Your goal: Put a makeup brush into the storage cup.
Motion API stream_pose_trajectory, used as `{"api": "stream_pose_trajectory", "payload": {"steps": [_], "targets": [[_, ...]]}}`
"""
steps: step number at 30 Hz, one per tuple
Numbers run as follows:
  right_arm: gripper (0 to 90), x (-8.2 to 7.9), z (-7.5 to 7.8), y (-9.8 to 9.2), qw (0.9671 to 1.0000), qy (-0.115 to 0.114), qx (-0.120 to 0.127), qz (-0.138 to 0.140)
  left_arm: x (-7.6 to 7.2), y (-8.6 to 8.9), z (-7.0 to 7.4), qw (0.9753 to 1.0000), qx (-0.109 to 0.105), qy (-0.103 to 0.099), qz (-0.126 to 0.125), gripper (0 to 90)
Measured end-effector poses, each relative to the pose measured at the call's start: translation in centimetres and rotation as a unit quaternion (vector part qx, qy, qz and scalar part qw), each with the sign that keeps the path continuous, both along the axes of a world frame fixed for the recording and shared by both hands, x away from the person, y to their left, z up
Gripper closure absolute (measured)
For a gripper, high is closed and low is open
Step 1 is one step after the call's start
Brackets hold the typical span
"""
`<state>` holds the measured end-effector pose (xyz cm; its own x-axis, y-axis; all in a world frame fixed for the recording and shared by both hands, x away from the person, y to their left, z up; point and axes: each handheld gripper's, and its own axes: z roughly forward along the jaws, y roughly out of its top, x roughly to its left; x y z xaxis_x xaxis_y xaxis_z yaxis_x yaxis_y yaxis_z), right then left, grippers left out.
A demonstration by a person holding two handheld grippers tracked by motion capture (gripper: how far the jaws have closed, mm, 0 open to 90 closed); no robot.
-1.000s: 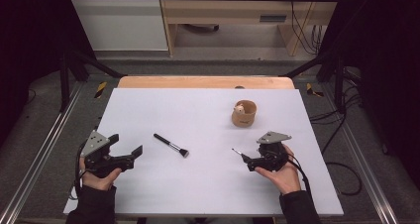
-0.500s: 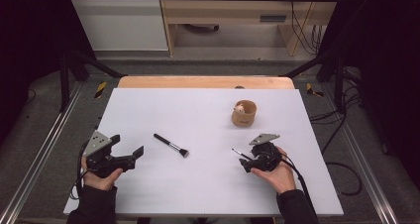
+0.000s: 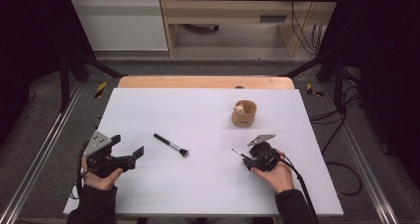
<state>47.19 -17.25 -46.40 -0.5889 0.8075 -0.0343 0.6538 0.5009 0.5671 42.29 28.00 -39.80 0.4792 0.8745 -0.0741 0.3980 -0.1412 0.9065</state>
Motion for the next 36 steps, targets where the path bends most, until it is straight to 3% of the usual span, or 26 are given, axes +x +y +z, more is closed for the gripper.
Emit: {"api": "stream_pose_trajectory", "payload": {"steps": [5, 12, 15, 22, 36], "targets": [[60.2, 0.15, 0.03, -0.16, 0.9999, 0.013, 0.011, 0.002, -0.02, 0.01, 0.00, 1.0000, -0.001, 0.000, -0.001, 4.7], [67.4, 0.19, -0.02, -0.39, 0.9998, 0.011, 0.015, -0.001, -0.03, 0.01, 0.02, 1.0000, -0.002, 0.000, -0.002, 4.9], [75.5, 0.20, -0.04, -0.83, 0.9993, 0.016, 0.030, -0.017, -0.02, -0.03, -0.01, 1.0000, 0.000, 0.001, -0.003, 5.0], [79.2, 0.15, -0.04, -0.85, 0.9998, 0.008, 0.016, -0.012, -0.02, -0.04, -0.01, 1.0000, -0.001, 0.001, -0.004, 5.2], [85.3, 0.09, 0.08, -0.77, 0.9995, 0.018, 0.017, -0.022, 0.02, -0.09, -0.07, 1.0000, 0.001, 0.003, -0.006, 5.3]]}}
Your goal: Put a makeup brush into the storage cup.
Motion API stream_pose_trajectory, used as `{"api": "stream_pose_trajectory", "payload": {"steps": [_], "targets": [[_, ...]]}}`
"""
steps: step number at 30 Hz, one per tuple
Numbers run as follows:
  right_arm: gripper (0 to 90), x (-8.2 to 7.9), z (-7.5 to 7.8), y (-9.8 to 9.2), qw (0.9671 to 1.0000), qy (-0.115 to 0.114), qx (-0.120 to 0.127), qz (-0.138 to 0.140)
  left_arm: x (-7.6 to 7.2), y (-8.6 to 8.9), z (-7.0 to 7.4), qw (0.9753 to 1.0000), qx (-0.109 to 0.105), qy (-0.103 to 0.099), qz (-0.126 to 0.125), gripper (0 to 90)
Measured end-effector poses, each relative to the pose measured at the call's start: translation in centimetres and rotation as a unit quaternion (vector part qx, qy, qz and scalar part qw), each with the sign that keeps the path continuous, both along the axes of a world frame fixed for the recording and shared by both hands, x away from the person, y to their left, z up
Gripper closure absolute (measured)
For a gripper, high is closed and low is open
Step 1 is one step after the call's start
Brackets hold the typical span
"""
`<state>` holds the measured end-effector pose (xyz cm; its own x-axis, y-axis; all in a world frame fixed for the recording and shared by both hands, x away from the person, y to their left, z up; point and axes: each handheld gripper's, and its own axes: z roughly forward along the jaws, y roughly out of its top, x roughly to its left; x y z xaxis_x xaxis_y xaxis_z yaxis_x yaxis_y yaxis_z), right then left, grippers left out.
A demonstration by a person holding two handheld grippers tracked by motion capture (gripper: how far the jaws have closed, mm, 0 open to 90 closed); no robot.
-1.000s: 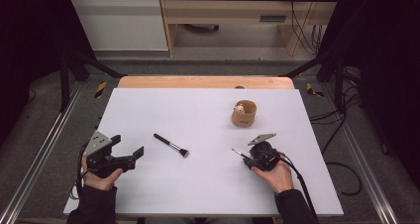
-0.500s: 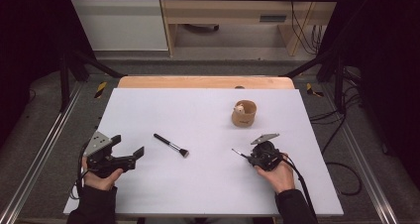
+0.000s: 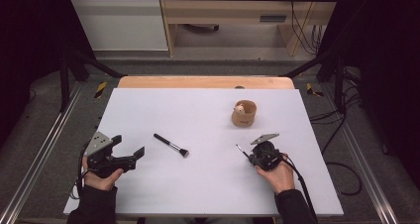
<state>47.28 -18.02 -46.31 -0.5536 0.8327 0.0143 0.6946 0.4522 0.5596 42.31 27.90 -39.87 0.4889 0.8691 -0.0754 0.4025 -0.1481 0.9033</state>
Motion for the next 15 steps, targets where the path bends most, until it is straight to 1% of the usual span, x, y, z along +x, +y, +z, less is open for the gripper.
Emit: {"api": "stream_pose_trajectory", "payload": {"steps": [4, 5, 6, 7, 8, 9, 10, 12, 15], "targets": [[84.9, 0.0, 0.1, 0.0, 1.0000, 0.004, 0.002, -0.002, 0.0, -0.1, -0.1, 1.0000, 0.001, 0.001, -0.001, 5.3], [82.3, 0.0, 0.1, 0.0, 1.0000, 0.005, 0.001, -0.005, 0.0, -0.1, -0.1, 1.0000, 0.001, 0.002, -0.001, 5.3], [79.2, 0.1, 0.1, -0.1, 1.0000, 0.000, -0.007, 0.000, 0.0, -0.1, -0.1, 1.0000, 0.000, 0.002, -0.001, 5.3], [77.2, 0.1, 0.2, -0.1, 1.0000, -0.004, -0.009, 0.000, 0.0, -0.1, -0.1, 1.0000, 0.000, 0.002, -0.002, 5.3], [74.6, 0.1, 0.5, -0.2, 1.0000, -0.008, -0.004, 0.001, 0.1, -0.1, -0.1, 1.0000, 0.000, 0.003, -0.002, 5.3], [74.6, 0.1, 0.5, -0.2, 1.0000, -0.008, -0.004, 0.001, 0.1, -0.2, -0.1, 1.0000, -0.001, 0.003, -0.002, 5.3], [72.2, 0.1, 0.8, -0.1, 1.0000, -0.006, -0.003, -0.003, 0.1, -0.2, -0.2, 1.0000, 0.001, 0.004, -0.002, 5.3], [66.3, 0.3, 1.5, 0.1, 0.9998, 0.001, -0.016, 0.009, 0.1, -0.2, -0.2, 1.0000, 0.001, 0.005, -0.003, 5.3], [64.7, 0.8, 2.3, 0.7, 0.9991, 0.018, -0.033, 0.021, 0.1, -0.2, -0.2, 1.0000, 0.001, 0.005, -0.003, 5.3]]}}
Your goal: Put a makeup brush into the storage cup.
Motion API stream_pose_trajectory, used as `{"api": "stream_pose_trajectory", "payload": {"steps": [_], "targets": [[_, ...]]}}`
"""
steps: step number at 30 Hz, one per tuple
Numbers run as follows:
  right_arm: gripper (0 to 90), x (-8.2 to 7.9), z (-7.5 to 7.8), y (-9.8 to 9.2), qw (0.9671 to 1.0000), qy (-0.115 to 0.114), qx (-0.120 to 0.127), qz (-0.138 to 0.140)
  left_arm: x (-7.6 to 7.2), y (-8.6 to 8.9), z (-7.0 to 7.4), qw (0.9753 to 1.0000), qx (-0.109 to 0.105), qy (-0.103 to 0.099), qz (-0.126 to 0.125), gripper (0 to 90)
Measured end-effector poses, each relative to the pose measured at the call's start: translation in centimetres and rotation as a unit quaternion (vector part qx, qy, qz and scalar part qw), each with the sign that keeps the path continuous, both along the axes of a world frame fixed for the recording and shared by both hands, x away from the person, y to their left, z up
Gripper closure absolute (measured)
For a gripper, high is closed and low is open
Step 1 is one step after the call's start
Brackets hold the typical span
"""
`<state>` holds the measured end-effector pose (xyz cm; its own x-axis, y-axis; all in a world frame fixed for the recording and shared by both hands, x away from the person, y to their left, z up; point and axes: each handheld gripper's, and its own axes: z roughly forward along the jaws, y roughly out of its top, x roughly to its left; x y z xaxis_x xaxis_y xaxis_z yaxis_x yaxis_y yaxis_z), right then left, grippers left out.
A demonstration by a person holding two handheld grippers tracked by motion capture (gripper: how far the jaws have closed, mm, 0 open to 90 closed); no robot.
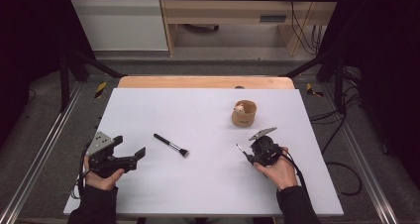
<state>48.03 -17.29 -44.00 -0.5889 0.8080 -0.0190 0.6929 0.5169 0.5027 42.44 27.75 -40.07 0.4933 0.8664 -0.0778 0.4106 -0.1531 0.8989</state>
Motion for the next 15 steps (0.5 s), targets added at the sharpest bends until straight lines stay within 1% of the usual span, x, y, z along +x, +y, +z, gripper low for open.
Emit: {"api": "stream_pose_trajectory", "payload": {"steps": [2, 3, 4, 5, 6, 8, 10, 11, 12, 15], "targets": [[62.8, 0.5, 0.4, 0.4, 0.9997, 0.011, -0.017, 0.011, 0.0, 0.0, 0.0, 1.0000, -0.001, 0.000, 0.000, 5.3], [62.4, 0.8, 0.5, 0.6, 0.9996, 0.019, -0.019, 0.013, 0.0, 0.0, 0.0, 1.0000, 0.000, 0.000, 0.000, 5.3], [62.3, 1.1, 0.6, 0.7, 0.9993, 0.030, -0.014, 0.018, 0.0, 0.1, 0.0, 1.0000, 0.000, 0.001, 0.000, 5.3], [62.9, 1.7, 0.4, 0.9, 0.9985, 0.046, -0.023, 0.019, 0.0, 0.1, 0.0, 1.0000, 0.000, 0.001, 0.000, 5.3], [62.9, 1.7, 0.4, 0.9, 0.9985, 0.046, -0.023, 0.019, 0.0, 0.1, 0.0, 1.0000, 0.001, 0.000, 0.000, 5.3], [63.8, 2.2, 0.1, 1.1, 0.9972, 0.060, -0.038, 0.024, 0.0, 0.1, 0.0, 1.0000, -0.001, 0.000, 0.001, 5.3], [66.4, 2.7, -0.2, 1.1, 0.9965, 0.065, -0.043, 0.032, 0.0, 0.1, 0.0, 1.0000, -0.001, -0.001, 0.001, 5.4], [66.4, 2.7, -0.2, 1.1, 0.9965, 0.065, -0.043, 0.032, 0.0, 0.1, 0.0, 1.0000, -0.001, -0.001, 0.001, 5.4], [67.5, 2.8, -0.3, 1.2, 0.9960, 0.070, -0.045, 0.032, 0.0, 0.1, 0.0, 1.0000, 0.000, 0.000, 0.001, 5.4], [70.7, 2.9, -0.4, 1.3, 0.9944, 0.081, -0.059, 0.033, 0.0, 0.0, 0.0, 1.0000, 0.001, 0.001, 0.000, 5.3]]}}
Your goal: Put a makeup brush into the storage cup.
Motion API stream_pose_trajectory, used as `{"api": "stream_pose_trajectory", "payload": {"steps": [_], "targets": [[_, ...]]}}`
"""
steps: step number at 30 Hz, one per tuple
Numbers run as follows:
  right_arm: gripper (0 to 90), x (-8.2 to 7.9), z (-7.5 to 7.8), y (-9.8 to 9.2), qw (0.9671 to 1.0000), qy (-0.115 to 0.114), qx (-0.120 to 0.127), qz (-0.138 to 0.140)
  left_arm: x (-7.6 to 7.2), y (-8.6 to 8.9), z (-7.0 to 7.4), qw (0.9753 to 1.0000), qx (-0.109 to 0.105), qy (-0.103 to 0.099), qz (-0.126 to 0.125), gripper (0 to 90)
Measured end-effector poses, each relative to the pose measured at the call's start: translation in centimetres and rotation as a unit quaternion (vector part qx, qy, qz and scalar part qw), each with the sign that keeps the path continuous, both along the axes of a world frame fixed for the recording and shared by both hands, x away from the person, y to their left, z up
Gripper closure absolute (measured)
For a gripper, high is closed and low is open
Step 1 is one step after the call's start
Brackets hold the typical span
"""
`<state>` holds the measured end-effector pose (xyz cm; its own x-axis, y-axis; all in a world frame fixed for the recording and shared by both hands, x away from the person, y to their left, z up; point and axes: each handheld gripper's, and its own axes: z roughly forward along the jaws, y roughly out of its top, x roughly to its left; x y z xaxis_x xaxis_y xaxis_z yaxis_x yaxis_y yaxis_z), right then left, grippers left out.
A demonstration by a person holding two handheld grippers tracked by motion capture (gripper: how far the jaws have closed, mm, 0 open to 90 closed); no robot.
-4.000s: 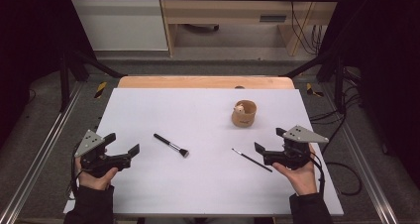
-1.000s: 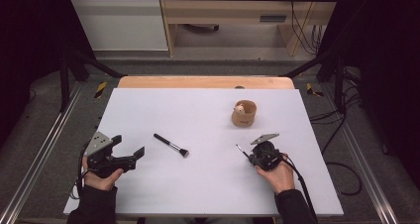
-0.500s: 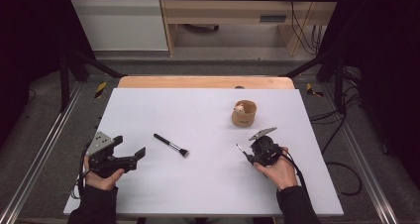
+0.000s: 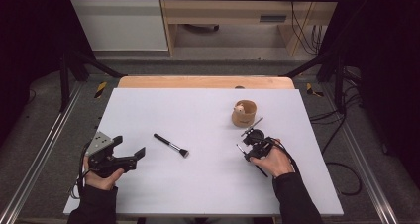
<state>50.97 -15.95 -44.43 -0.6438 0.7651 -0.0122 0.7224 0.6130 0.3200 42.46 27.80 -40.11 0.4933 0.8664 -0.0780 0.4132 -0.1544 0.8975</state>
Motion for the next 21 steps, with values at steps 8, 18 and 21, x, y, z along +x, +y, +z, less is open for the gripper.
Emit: {"api": "stream_pose_trajectory", "payload": {"steps": [8, 18, 21], "targets": [[76.4, 0.4, -0.3, 0.1, 0.9996, 0.026, -0.006, -0.001, 0.0, 0.0, 0.0, 1.0000, -0.001, 0.000, 0.000, 5.4], [85.5, 0.4, -0.4, 1.0, 0.9987, 0.020, -0.043, 0.017, 0.0, -0.1, 0.0, 1.0000, 0.001, -0.001, 0.000, 5.4], [85.7, 0.4, -0.3, 1.0, 0.9989, 0.022, -0.040, 0.011, 0.0, -0.1, 0.0, 1.0000, 0.001, -0.001, 0.000, 5.4]]}}
